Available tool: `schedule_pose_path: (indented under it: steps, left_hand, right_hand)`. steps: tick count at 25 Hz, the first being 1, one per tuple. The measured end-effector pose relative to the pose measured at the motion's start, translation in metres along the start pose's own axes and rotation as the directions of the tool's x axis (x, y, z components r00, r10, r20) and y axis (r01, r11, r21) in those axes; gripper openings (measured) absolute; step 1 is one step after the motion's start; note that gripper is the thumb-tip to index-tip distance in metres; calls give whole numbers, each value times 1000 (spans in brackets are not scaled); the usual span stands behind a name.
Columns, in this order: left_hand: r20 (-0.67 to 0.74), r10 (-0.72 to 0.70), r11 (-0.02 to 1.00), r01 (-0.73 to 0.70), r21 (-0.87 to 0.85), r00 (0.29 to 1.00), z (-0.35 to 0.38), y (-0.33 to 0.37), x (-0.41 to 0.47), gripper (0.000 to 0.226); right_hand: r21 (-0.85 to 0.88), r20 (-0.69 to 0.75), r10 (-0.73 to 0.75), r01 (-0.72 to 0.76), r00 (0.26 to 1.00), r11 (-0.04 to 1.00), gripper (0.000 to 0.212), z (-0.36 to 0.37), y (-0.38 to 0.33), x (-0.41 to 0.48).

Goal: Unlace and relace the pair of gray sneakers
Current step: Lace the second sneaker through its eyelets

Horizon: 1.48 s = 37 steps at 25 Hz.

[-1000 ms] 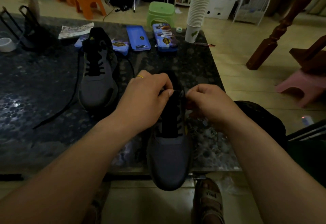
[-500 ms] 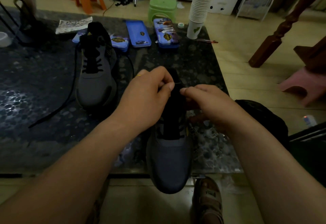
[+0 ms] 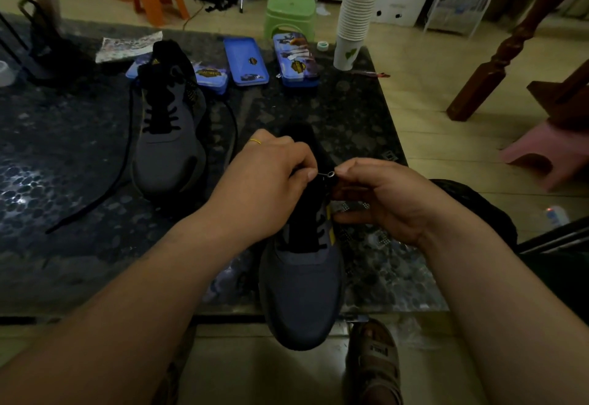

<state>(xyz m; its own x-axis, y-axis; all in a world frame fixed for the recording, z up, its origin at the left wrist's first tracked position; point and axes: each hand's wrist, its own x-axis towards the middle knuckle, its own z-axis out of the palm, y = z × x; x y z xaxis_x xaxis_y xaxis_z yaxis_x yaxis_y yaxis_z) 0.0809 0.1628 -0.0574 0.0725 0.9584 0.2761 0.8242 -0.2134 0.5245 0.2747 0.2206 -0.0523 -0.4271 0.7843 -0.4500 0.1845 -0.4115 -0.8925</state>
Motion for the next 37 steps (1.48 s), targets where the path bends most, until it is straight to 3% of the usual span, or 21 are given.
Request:
schedule_pose_path:
  steps: [10, 17, 25, 31, 35, 37]
  left_hand:
    - [7, -3, 1000, 3, 21, 1000, 3, 3, 4, 9]
    - [28, 51, 974, -56, 220, 998, -7, 5, 7, 12]
    - [98, 54, 978, -72, 195, 994, -11, -4, 8, 12]
    - [111, -19, 997, 10, 81, 994, -11, 1, 8, 19]
    - [99, -2, 992, -10, 124, 995, -10, 5, 7, 15]
    - [101, -3, 988, -13, 153, 995, -9, 6, 8, 14]
  right_hand:
    - [-32, 7, -21, 21, 1000, 999, 13, 2, 0, 0]
    - [-62, -49, -57, 54, 997, 997, 24, 5, 0, -1]
    - [-93, 1, -74, 74, 997, 993, 20, 7, 2, 0]
    - [-146, -22, -126, 121, 992, 982, 13, 11, 6, 3]
    - [-126, -53, -115, 107, 992, 986, 35, 11, 4, 2]
    - [-154, -73, -133, 120, 988, 981, 29, 13, 3, 3]
